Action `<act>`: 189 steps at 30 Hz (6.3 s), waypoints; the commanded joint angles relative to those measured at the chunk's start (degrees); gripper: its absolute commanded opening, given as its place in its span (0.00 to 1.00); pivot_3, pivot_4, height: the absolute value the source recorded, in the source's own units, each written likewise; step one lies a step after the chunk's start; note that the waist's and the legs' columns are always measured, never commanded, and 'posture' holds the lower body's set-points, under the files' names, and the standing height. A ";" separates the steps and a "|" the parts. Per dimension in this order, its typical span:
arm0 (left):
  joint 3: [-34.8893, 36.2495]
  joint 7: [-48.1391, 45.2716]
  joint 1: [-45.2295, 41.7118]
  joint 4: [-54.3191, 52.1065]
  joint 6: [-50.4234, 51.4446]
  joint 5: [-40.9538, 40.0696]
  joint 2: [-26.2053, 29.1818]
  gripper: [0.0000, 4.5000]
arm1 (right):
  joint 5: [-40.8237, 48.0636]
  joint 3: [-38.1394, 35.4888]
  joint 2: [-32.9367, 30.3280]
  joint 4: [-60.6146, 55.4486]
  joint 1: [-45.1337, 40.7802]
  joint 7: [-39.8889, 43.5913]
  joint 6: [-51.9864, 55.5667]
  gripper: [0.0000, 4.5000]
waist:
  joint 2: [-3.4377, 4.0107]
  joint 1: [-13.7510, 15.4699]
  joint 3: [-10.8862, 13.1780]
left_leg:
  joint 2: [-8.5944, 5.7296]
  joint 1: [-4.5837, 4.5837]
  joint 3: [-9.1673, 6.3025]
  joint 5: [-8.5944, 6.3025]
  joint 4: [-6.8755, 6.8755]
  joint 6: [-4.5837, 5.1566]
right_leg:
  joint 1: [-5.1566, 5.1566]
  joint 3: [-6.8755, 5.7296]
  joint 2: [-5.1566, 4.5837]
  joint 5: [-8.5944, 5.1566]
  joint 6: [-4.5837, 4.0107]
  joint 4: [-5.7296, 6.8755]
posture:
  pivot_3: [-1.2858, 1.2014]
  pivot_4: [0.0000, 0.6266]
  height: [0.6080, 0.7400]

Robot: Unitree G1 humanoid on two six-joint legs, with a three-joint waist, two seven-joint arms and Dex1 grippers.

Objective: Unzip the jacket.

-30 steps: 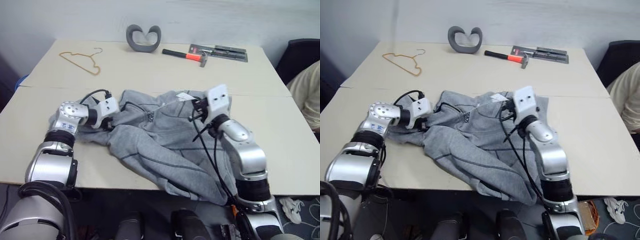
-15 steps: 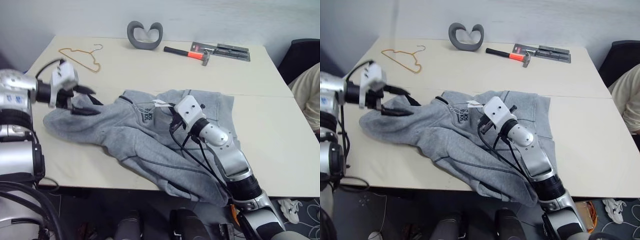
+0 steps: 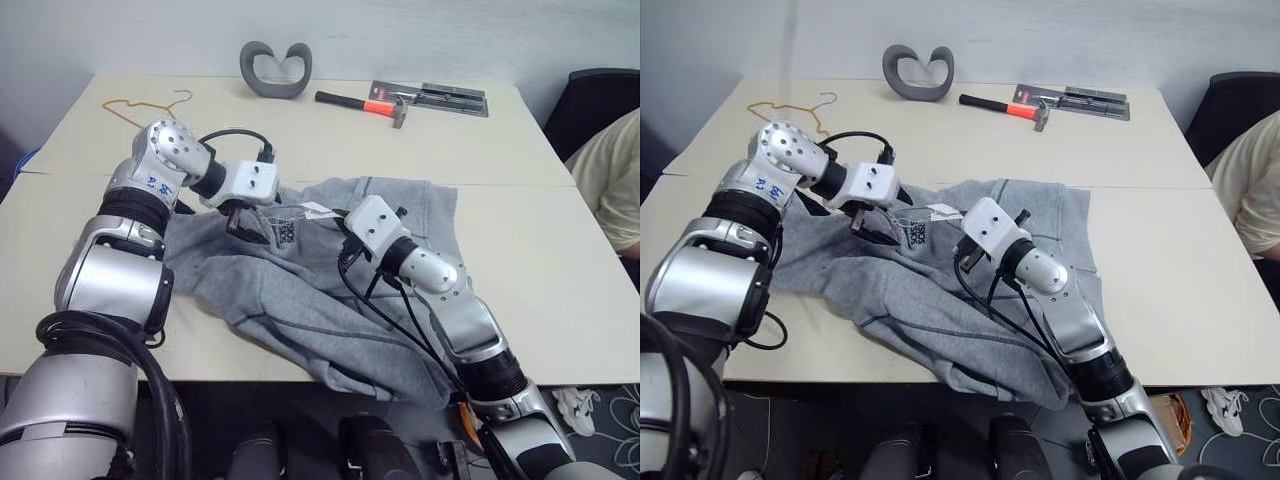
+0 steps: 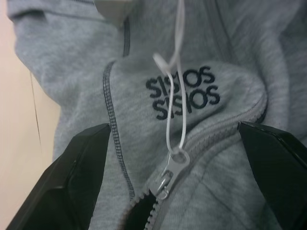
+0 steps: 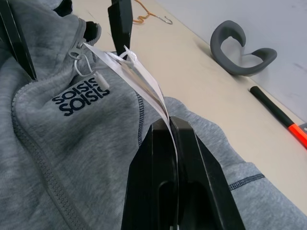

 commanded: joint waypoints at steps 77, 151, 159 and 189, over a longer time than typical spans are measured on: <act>15.04 -5.50 67.63 -83.57 38.81 -24.18 34.31 0.01 | 14.92 -17.62 -49.29 -8.55 36.20 50.90 -13.44 0.00 | 0.17 1.32 0.05 | 0.00 1.43 -0.19 -0.53 -0.33 0.59 | 1.93 0.00 -0.13 0.01 -0.07 -1.20 | 0.52 0.24 1.00; -9.61 -18.28 21.57 -46.27 30.52 -39.43 23.47 0.92 | -21.25 7.44 -1.94 7.14 -0.39 0.43 -12.72 0.35 | 0.20 1.09 0.05 | -0.06 -0.44 -0.25 -0.05 0.70 0.04 | -0.10 -0.04 0.00 -0.03 -0.07 0.37 | 0.52 0.24 1.00; -7.81 -18.28 22.17 -45.36 30.19 -37.74 22.09 0.92 | -22.65 10.33 0.77 15.44 -3.82 -1.37 -17.64 0.35 | 0.20 0.93 0.05 | -0.06 -0.44 -0.24 -0.05 0.70 0.04 | -0.12 -0.04 0.01 -0.03 -0.07 0.39 | 0.52 0.24 1.00; -3.41 -18.28 22.03 -43.75 29.86 -33.59 19.56 0.92 | -25.92 11.20 5.47 29.40 -10.74 -9.17 -24.73 0.69 | 0.20 0.38 0.05 | -0.05 -0.44 -0.24 -0.03 0.71 0.01 | -0.15 -0.03 0.00 -0.03 -0.07 0.49 | 0.52 0.24 1.00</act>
